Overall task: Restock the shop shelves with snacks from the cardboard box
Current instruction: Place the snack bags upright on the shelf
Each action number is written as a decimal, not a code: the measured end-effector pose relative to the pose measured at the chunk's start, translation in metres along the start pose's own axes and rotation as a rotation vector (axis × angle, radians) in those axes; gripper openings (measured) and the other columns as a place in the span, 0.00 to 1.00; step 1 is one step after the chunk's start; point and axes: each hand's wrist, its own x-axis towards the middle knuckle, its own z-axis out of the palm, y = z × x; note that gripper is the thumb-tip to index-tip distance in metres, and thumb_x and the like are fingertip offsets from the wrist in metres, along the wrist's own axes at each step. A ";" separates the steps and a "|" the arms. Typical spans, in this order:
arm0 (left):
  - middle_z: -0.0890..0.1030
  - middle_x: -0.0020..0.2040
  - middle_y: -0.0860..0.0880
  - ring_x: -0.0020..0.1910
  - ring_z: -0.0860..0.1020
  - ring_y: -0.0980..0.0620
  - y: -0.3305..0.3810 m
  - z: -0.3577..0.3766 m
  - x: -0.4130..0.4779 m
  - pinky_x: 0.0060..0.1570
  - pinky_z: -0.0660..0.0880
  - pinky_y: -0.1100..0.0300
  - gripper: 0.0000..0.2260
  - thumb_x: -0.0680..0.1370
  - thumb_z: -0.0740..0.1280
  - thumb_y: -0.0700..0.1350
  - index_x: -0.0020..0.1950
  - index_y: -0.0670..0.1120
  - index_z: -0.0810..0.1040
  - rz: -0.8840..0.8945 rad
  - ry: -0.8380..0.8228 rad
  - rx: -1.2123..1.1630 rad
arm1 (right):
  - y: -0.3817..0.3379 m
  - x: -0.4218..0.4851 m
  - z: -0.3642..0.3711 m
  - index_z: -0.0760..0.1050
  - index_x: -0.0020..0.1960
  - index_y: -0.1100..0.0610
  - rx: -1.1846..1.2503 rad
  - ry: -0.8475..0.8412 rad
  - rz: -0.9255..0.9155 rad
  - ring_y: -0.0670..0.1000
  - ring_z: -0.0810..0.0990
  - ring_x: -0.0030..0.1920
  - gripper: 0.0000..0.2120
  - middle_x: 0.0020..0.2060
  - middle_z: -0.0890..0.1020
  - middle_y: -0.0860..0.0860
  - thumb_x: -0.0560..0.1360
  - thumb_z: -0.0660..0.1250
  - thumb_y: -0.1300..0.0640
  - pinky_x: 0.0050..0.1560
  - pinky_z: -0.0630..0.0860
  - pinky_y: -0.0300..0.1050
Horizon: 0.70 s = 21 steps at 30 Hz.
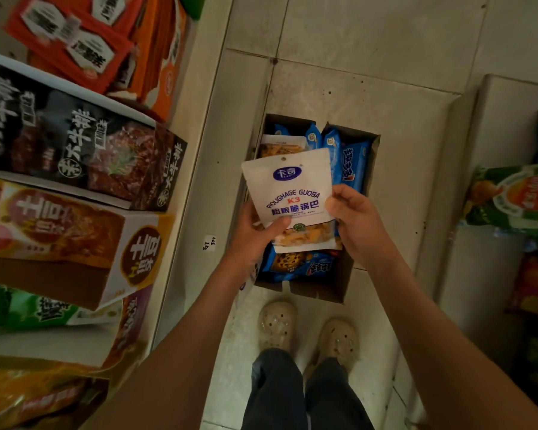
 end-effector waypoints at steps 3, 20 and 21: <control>0.78 0.61 0.48 0.59 0.78 0.49 0.003 -0.004 0.004 0.57 0.77 0.47 0.26 0.65 0.78 0.50 0.60 0.53 0.73 -0.037 -0.058 0.022 | -0.004 0.004 -0.002 0.74 0.45 0.57 0.058 -0.014 0.050 0.50 0.83 0.48 0.06 0.43 0.85 0.48 0.76 0.60 0.66 0.48 0.81 0.48; 0.82 0.56 0.49 0.52 0.82 0.52 0.011 -0.016 0.026 0.45 0.80 0.58 0.19 0.73 0.72 0.43 0.62 0.46 0.74 0.049 0.143 -0.021 | 0.055 0.061 0.012 0.70 0.47 0.57 -0.640 0.335 0.323 0.51 0.73 0.41 0.06 0.38 0.73 0.50 0.79 0.56 0.60 0.34 0.66 0.43; 0.82 0.56 0.49 0.51 0.82 0.53 0.011 -0.017 0.027 0.44 0.80 0.59 0.19 0.72 0.72 0.43 0.61 0.46 0.74 0.054 0.155 -0.011 | 0.061 0.062 0.015 0.71 0.50 0.58 -0.707 0.315 0.321 0.52 0.73 0.43 0.06 0.42 0.74 0.51 0.79 0.56 0.60 0.34 0.66 0.43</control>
